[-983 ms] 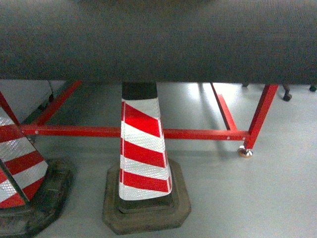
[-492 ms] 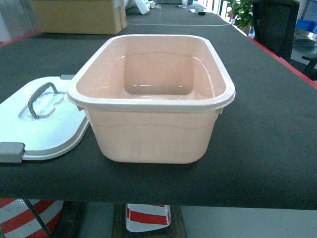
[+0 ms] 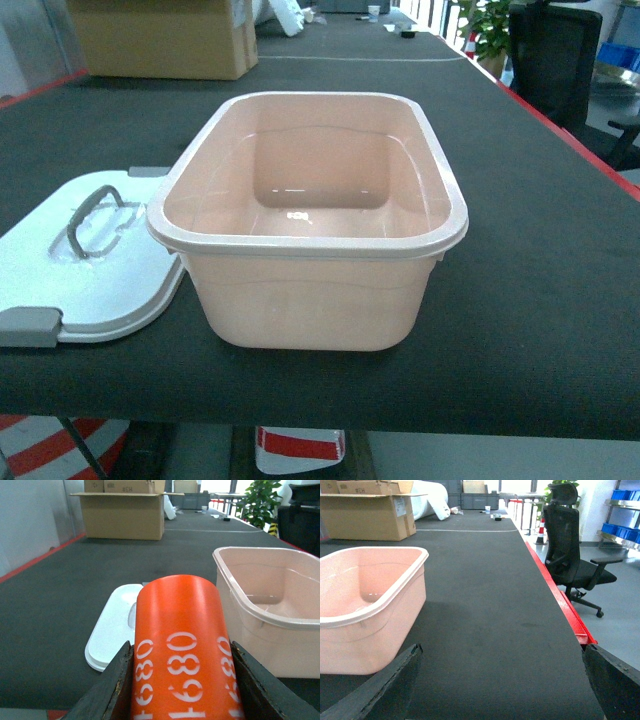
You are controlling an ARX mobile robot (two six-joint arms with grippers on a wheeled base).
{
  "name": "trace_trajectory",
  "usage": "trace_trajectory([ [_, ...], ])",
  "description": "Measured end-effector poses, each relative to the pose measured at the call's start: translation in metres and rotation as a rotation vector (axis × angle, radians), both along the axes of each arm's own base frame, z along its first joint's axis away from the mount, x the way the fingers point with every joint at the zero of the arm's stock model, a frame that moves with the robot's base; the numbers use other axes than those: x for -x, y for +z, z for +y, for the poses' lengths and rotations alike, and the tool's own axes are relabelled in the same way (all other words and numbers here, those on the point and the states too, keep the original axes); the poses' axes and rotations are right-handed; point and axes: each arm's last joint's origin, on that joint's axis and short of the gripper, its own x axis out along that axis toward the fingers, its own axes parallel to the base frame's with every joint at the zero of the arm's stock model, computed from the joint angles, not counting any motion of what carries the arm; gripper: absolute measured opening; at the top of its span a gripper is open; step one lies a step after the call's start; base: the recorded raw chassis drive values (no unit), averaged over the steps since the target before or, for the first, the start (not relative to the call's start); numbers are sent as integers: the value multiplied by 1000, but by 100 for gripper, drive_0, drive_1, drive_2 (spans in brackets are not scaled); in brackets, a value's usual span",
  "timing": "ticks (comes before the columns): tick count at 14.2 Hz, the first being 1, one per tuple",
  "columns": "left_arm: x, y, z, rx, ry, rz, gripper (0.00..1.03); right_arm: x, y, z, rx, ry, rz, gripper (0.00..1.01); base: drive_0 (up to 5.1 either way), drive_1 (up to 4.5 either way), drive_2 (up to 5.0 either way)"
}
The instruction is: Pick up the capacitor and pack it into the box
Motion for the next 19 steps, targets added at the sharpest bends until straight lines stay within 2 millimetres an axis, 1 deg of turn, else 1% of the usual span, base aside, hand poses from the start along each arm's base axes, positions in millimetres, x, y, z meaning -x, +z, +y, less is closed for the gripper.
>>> trace_trajectory([
  [19,0,-1,0,0,-2,11,44,0,-1,0,0,0,9,98,0,0,0],
])
